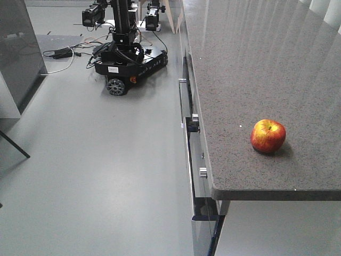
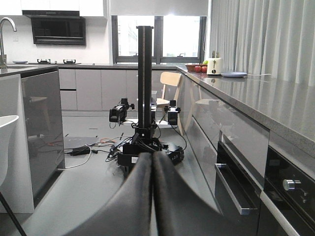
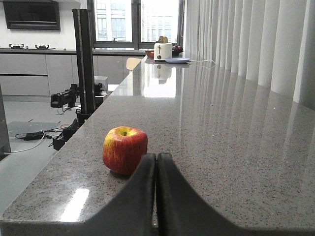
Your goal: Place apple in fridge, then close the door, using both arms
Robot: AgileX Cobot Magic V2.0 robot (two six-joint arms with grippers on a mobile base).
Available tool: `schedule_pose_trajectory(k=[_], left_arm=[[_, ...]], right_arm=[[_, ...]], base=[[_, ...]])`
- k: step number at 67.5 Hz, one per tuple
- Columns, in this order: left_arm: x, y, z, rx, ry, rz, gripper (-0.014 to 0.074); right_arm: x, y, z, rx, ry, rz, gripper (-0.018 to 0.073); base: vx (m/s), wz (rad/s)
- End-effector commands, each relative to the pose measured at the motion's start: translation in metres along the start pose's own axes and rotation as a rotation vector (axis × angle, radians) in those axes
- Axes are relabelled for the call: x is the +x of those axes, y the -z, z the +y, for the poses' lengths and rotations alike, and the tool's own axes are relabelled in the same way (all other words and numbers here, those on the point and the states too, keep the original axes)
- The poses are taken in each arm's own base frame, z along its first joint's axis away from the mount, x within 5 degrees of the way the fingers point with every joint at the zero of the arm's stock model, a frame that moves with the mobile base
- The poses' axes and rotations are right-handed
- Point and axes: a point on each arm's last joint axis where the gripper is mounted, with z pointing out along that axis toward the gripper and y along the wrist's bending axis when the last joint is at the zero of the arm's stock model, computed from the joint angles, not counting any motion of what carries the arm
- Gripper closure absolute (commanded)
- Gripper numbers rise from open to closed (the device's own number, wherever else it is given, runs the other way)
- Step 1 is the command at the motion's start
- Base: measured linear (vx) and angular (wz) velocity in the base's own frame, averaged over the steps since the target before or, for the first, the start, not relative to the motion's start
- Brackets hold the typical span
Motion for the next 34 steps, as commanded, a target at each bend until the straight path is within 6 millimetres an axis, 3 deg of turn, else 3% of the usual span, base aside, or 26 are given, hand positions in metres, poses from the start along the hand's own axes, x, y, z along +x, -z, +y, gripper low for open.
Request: schedule_pose_trajectory(k=[1,27,34], left_arm=[[0.0019,0.0009,-0.0002,0.011,0.016,-0.061,0.0602],[0.0019,0.0009,-0.0002,0.011,0.016,-0.061,0.0602],[0.0019,0.0009,-0.0002,0.011,0.016,-0.061,0.0602]], right_arm=[[-0.0073,0.0009,-0.0002,0.006,0.013,-0.085,0.0561],[-0.0076,0.001,-0.0002,0.005,0.012,-0.088,0.0561],[-0.0081,0.001,-0.0007,0.004,-0.124,-0.094,0.0561]], base=[[0.0,0.0],[0.0,0.0],[0.0,0.0]])
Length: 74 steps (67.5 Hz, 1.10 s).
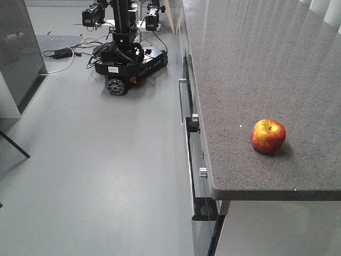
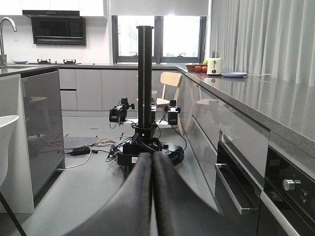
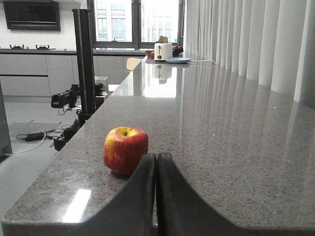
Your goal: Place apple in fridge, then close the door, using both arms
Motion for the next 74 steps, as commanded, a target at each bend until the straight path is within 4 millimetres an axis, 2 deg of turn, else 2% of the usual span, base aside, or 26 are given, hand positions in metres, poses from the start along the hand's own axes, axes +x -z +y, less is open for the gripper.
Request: schedule_pose_trajectory(k=[1,7,12,17,30,38,50,57,74], left_arm=[[0.002,0.001,0.0,0.011,0.016,-0.061,0.0602],[0.002,0.001,0.0,0.011,0.016,-0.061,0.0602],[0.002,0.001,0.0,0.011,0.016,-0.061,0.0602],[0.002,0.001,0.0,0.011,0.016,-0.061,0.0602],[0.002,0.001,0.0,0.011,0.016,-0.061,0.0602],[0.002,0.001,0.0,0.011,0.016,-0.061,0.0602],[0.002,0.001,0.0,0.011,0.016,-0.061,0.0602],[0.002,0.001,0.0,0.011,0.016,-0.061,0.0602],[0.002,0.001,0.0,0.011,0.016,-0.061,0.0602]], right_arm=[[-0.008,0.001,-0.001,0.003,-0.12,-0.096,0.0561],[-0.013,0.002,-0.001,0.001,-0.165,-0.118,0.0561],[-0.025,0.002,0.0,-0.002,-0.16,-0.114,0.0561],[-0.046,0.003,0.001,-0.005,-0.145,-0.088,0.0561],[-0.102,-0.004,0.004,-0.002,-0.02,0.108,0.0561],[-0.135,-0.016,0.006,-0.005,-0.005,0.241,0.0561],[-0.16,-0.046,0.007,-0.013,0.029,0.438,0.0536],[-0.165,-0.067,0.008,-0.032,0.068,0.518,0.0444],[-0.156,-0.122,0.013,-0.088,0.052,0.568,-0.0026]], base=[[0.0,0.0],[0.0,0.0],[0.0,0.0],[0.0,0.0],[0.0,0.0],[0.0,0.0],[0.0,0.0],[0.0,0.0],[0.0,0.0]])
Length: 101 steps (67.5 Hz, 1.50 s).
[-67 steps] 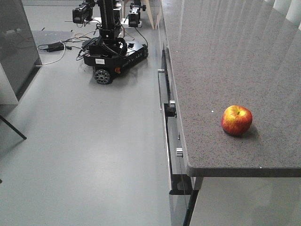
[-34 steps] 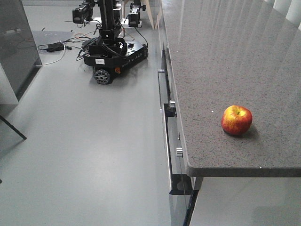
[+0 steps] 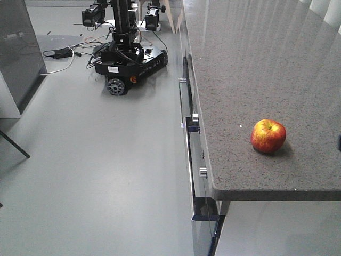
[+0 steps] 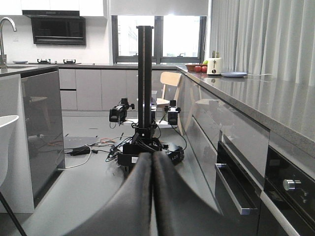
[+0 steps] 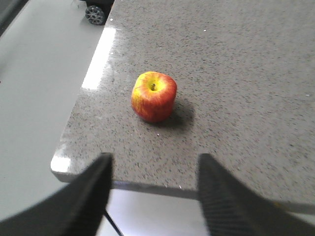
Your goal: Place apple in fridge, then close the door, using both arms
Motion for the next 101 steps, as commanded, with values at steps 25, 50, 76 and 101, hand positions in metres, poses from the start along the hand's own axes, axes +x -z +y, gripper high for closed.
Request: schedule_pose_trajectory(k=[25,50,76,101], left_arm=[[0.002,0.001,0.0,0.011,0.016,-0.061,0.0602],[0.002,0.001,0.0,0.011,0.016,-0.061,0.0602],[0.002,0.001,0.0,0.011,0.016,-0.061,0.0602],[0.002,0.001,0.0,0.011,0.016,-0.061,0.0602]], right_arm=[[-0.043,-0.093,-0.007,-0.047,0.068,0.173,-0.0161],[-0.058,-0.165,-0.013,-0.057,0.039,0.288,-0.0148],[-0.069,-0.219,-0.012,-0.095,-0.154,0.374,-0.0129],[-0.052,-0.254,-0.017,-0.053,-0.211,0.465,-0.0088]], base=[[0.0,0.0],[0.0,0.0],[0.0,0.0],[0.0,0.0]])
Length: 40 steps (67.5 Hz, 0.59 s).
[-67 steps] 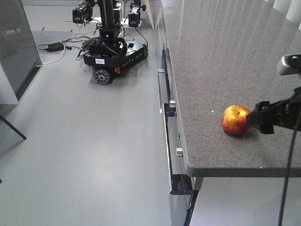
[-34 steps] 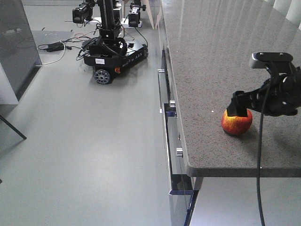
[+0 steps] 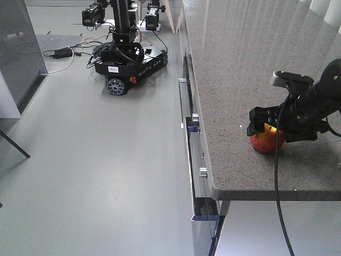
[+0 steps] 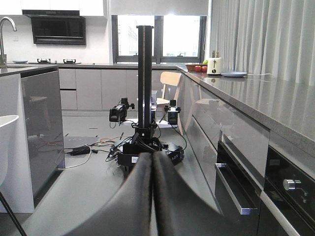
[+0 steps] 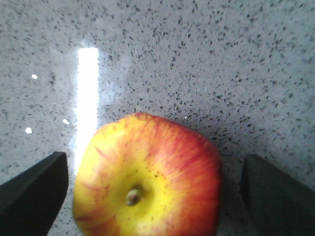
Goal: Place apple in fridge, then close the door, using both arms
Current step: 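Lower the right gripper over the red-yellow apple on the counter, then close the right gripper on the apple and lift it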
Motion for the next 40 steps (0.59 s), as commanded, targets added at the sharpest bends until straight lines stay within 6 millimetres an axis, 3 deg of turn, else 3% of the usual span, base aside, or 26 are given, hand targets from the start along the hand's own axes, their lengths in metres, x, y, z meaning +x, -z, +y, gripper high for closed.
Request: schedule_pose_trajectory(k=[1,25,40], left_arm=[[0.002,0.001,0.0,0.011,0.016,-0.061,0.0602],[0.002,0.001,0.0,0.011,0.016,-0.061,0.0602],[0.002,0.001,0.0,0.011,0.016,-0.061,0.0602]], right_arm=[[-0.011,0.02,0.003,-0.007,0.003,-0.084,-0.0082],[-0.008,0.021,0.003,-0.01,0.003,-0.049,0.0197],[-0.005,0.054,0.009,-0.017,0.034,-0.089,0.0216]], base=[[0.0,0.0],[0.0,0.0],[0.0,0.0]])
